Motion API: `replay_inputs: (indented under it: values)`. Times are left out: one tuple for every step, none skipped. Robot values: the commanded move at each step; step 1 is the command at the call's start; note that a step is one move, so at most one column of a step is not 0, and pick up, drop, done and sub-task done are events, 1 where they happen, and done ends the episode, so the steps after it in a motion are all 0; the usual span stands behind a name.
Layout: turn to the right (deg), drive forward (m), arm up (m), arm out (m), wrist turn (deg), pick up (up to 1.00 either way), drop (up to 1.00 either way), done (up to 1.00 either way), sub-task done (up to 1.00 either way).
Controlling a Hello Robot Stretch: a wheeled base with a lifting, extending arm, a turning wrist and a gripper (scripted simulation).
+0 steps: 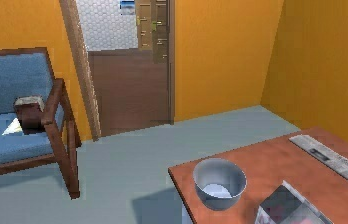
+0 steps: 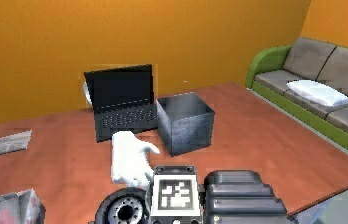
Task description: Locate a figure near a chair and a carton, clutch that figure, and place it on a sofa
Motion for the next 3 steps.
replay_inputs:
  values:
    - [0.0, 0.00, 0.00, 0.12, 0.0, 0.00, 0.00, 0.00, 0.00]
    - [0.0, 0.00, 0.00, 0.00, 45.0, 0.00, 0.00, 0.00, 0.00]
    - [0.0, 0.00, 0.00, 0.00, 45.0, 0.00, 0.00, 0.00, 0.00]
